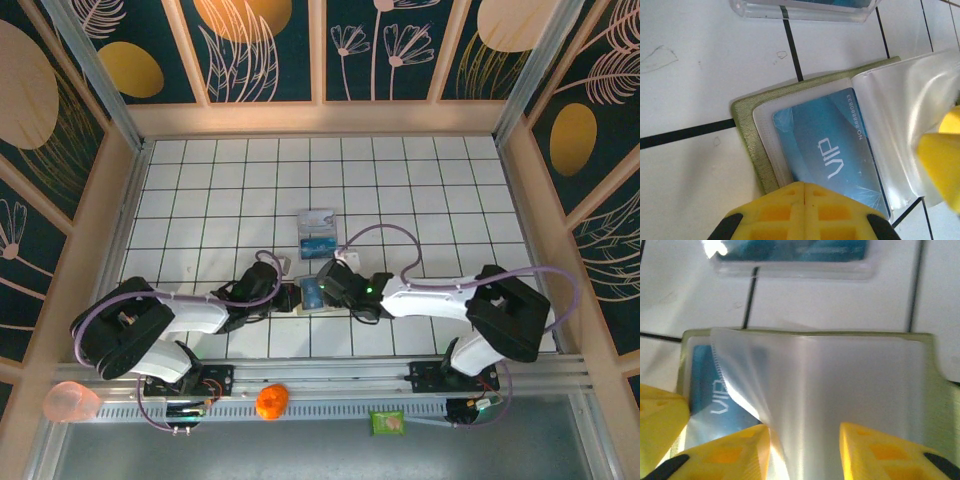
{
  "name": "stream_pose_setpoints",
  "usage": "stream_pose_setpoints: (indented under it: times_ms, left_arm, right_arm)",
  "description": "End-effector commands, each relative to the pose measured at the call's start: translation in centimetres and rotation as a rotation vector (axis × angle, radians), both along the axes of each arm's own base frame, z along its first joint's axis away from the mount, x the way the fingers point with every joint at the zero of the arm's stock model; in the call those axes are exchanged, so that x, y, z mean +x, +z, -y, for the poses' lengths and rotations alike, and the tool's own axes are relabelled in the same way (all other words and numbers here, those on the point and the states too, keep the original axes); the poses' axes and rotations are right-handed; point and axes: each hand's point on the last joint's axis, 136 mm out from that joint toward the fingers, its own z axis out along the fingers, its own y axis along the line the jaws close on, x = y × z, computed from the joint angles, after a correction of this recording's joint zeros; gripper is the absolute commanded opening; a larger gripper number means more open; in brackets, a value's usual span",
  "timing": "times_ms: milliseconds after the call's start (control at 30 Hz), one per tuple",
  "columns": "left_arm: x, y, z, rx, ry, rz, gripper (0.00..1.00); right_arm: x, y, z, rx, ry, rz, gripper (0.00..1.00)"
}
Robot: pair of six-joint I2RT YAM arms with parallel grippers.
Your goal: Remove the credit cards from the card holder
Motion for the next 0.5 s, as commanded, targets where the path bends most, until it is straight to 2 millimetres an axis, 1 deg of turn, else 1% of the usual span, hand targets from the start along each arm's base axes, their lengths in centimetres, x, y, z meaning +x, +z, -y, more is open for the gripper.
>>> stream_pose_setpoints:
  times_ms: [0, 67, 100, 167, 233, 267, 333, 400, 433, 467]
  left_arm:
    - [-0.5, -1.1, -0.2, 0.065, -0.032, -0.020, 0.00]
    - [-0.3, -0.8, -0.1, 0.066, -0.039, -0.011, 0.00]
    - [-0.2, -0.6, 0.0, 0.066, -0.043, -0.006, 0.00]
    - [-0.2, -0.5, 0.2, 0.069, -0.051, -0.003, 0.00]
    - [-0.2, -0.5, 0.2, 0.068, -0.056, -0.001, 0.00]
    - [-0.2, -0.5, 0.3, 0.067, -0.058, -0.003, 0.00]
    - [-0.3, -0.6, 0.4, 0.061, -0.064, -0.009, 0.00]
    - [-0.3, -0.6, 0.5, 0.056, -0.066, -0.013, 0.00]
    - [-0.4, -0.5, 0.6, 0.050, -0.070, -0.014, 0.00]
    - [-0.4, -0.3, 0.7, 0.044, -0.071, -0.013, 0.00]
  right_arm:
    - [0.6, -0.6, 4.7, -0.075, -0.148, 0.005, 0.45]
    - [0.8, 0.2, 5.4, -0.061, -0.162, 0.024, 0.45]
    - [1.0, 0.9, 5.6, -0.052, -0.167, 0.042, 0.45]
    - [1.3, 2.8, 5.2, -0.008, -0.134, 0.088, 0.42]
    - [1.2, 5.2, 3.1, 0.093, -0.026, 0.126, 0.35]
    - [1.1, 6.2, 1.9, 0.138, 0.033, 0.139, 0.33]
    - [0.0, 8.1, -1.4, 0.250, 0.197, 0.130, 0.32]
    - [-0.8, 8.9, -3.7, 0.315, 0.294, 0.098, 0.32]
    - [-0.9, 8.8, -4.3, 0.319, 0.304, 0.079, 0.31]
    - [-0.8, 8.5, -4.5, 0.309, 0.297, 0.068, 0.30]
